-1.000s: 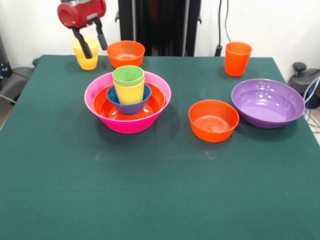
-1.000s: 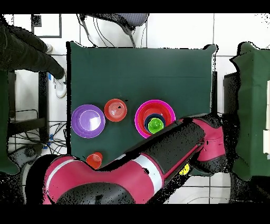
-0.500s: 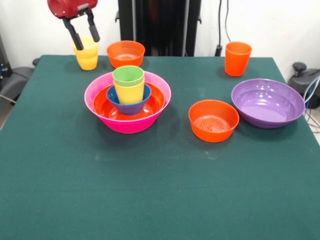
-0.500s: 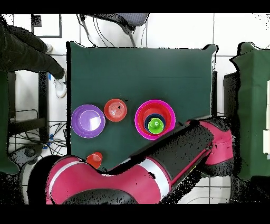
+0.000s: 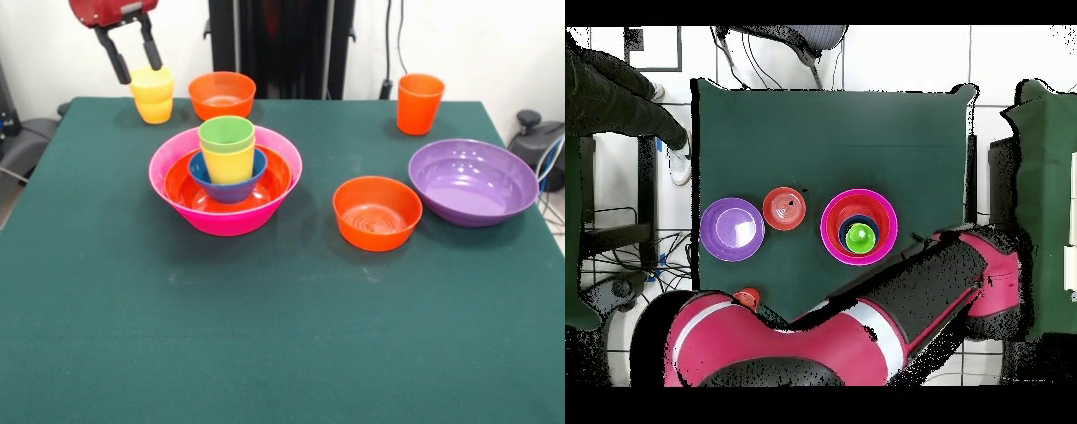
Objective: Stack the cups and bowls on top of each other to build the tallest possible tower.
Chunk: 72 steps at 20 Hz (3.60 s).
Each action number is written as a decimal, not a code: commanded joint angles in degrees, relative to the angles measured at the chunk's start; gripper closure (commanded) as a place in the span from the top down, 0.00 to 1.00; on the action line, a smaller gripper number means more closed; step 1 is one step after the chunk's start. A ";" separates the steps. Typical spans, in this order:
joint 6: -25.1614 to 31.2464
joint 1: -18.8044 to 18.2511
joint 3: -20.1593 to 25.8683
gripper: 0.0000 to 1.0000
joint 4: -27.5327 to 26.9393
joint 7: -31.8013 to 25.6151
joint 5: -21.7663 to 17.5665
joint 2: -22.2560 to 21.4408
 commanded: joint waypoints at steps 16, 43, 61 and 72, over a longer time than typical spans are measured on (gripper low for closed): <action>1.30 -3.24 8.76 1.00 -4.77 8.53 1.09 0.75; -1.92 -1.31 9.67 1.00 -0.67 11.56 1.09 -1.17; -0.35 -0.63 9.83 1.00 0.14 9.38 1.48 0.45; 0.31 -0.23 9.29 1.00 -0.18 7.47 0.24 2.30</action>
